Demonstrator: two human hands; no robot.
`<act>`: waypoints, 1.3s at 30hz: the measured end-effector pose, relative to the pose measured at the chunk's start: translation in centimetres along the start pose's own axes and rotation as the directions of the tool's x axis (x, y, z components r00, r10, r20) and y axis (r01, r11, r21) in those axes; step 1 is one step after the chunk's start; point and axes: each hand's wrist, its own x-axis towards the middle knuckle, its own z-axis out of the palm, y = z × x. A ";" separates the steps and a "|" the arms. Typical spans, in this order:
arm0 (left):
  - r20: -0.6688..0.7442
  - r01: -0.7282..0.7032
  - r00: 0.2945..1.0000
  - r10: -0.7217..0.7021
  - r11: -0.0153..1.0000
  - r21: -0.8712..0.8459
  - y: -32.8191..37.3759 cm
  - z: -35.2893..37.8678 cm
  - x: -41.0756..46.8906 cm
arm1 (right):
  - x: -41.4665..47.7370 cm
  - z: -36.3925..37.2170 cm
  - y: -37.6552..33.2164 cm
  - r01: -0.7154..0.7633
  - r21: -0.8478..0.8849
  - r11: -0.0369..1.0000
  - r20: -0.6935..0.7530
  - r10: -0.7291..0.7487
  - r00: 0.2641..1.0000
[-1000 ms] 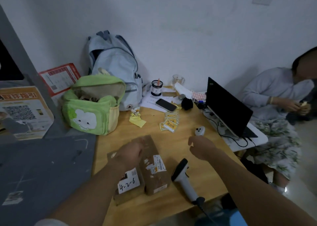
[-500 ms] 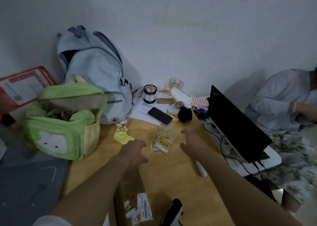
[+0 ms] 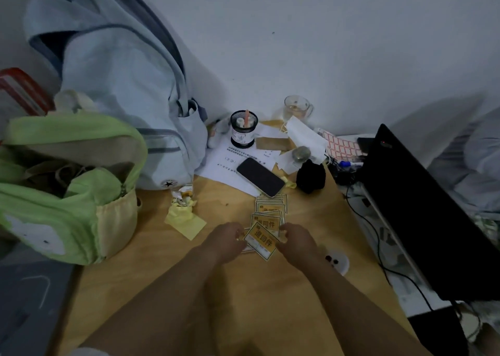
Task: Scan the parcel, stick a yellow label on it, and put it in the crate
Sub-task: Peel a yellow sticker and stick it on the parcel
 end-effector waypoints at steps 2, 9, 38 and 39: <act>0.018 0.004 1.000 -0.004 1.000 -0.017 -0.3 0.7 1.0 | 0.7 0.5 0.0 -0.033 0.022 0.999 -0.004 0.033 0.999; 0.036 0.005 0.999 -0.003 0.998 -0.067 -0.4 2.4 2.6 | 1.9 1.3 0.9 -0.123 0.004 0.992 0.059 0.122 0.991; -0.449 -0.427 0.877 0.172 0.708 -0.563 6.3 -12.4 -19.5 | -19.6 -12.0 -17.8 0.330 0.735 0.592 -0.218 -0.255 0.942; -0.467 -0.448 0.866 0.179 0.693 -0.565 6.4 -12.9 -20.5 | -20.6 -12.2 -18.4 0.346 0.727 0.594 -0.237 -0.255 0.937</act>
